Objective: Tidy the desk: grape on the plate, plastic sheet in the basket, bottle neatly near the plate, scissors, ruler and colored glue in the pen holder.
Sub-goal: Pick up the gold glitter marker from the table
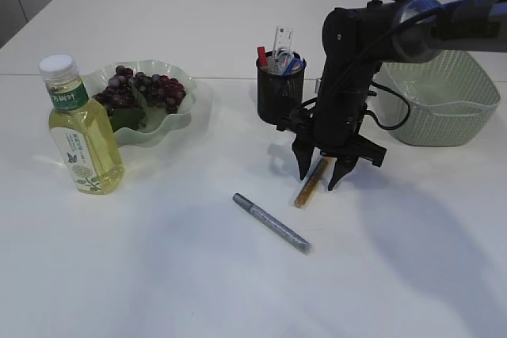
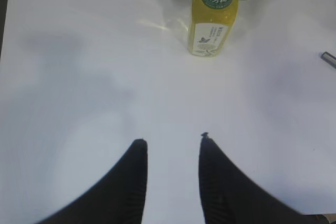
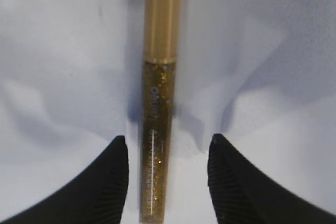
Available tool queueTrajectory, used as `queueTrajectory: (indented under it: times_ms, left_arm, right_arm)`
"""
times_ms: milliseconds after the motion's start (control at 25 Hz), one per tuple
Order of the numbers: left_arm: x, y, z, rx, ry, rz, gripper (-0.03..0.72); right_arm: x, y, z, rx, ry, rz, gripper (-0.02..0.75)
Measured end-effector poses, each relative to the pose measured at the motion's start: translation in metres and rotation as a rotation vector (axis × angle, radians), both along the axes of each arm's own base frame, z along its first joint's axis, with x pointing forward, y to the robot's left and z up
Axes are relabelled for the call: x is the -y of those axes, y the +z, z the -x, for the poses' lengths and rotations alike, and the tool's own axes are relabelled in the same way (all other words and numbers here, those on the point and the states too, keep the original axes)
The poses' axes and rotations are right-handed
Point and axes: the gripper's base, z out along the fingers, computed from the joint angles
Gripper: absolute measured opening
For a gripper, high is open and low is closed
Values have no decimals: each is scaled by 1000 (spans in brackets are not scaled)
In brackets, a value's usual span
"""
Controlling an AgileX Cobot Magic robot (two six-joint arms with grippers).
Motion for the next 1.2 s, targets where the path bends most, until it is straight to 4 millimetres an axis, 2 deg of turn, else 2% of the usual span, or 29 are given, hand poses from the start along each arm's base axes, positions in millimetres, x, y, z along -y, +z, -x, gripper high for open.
queueTrajectory:
  times_ms: [1200]
  left_arm:
    - [1, 0, 0, -2, -4, 11, 243]
  right_arm:
    - [0, 0, 1, -6, -2, 2, 395]
